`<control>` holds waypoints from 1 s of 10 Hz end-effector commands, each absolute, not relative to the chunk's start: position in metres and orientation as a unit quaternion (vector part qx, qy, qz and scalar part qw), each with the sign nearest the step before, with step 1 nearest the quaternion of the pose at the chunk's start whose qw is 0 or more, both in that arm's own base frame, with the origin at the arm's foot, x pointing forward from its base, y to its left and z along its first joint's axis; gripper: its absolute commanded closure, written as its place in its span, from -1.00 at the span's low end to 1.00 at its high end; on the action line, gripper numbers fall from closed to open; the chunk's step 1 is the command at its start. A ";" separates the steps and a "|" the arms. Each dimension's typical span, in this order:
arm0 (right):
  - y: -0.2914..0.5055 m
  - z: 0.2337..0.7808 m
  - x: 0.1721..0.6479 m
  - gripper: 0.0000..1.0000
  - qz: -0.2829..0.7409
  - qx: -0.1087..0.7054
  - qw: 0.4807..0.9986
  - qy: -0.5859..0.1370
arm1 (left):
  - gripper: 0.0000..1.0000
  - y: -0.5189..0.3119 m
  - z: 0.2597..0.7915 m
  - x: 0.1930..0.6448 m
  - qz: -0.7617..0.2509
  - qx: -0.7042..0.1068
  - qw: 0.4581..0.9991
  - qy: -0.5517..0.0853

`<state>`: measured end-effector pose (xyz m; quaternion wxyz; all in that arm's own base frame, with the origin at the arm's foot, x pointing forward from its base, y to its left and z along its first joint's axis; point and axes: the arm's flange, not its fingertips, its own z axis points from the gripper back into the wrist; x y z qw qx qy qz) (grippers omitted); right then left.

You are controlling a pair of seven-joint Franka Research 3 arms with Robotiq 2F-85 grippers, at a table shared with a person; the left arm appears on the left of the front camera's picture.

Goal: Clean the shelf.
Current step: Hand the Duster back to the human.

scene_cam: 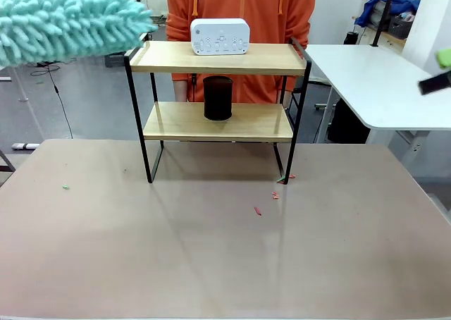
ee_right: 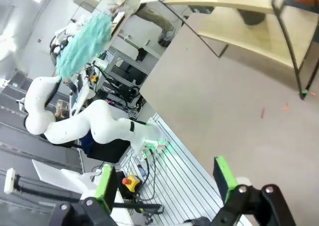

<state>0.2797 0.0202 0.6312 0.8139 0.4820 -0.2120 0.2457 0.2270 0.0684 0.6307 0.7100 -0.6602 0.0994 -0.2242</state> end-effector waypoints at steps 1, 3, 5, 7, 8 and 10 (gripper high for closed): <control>0.067 0.654 0.299 -1.00 0.245 0.499 0.805 -0.208 | 0.75 0.043 0.647 0.225 -0.329 -0.610 0.691 0.206; 0.112 0.654 0.292 -1.00 0.290 0.522 0.787 -0.154 | 0.75 -0.018 0.640 0.233 -0.387 -0.556 0.676 0.290; 0.147 0.648 0.274 -1.00 0.354 0.520 0.770 -0.106 | 0.75 -0.074 0.633 0.240 -0.425 -0.526 0.656 0.335; 0.169 0.636 0.251 -1.00 0.398 0.528 0.749 -0.051 | 0.75 -0.107 0.632 0.244 -0.442 -0.517 0.658 0.323; 0.176 0.631 0.241 -1.00 0.411 0.536 0.737 -0.034 | 0.75 -0.124 0.629 0.247 -0.444 -0.518 0.662 0.311; 0.181 0.620 0.229 -1.00 0.420 0.539 0.730 -0.013 | 0.75 -0.150 0.622 0.254 -0.437 -0.526 0.680 0.266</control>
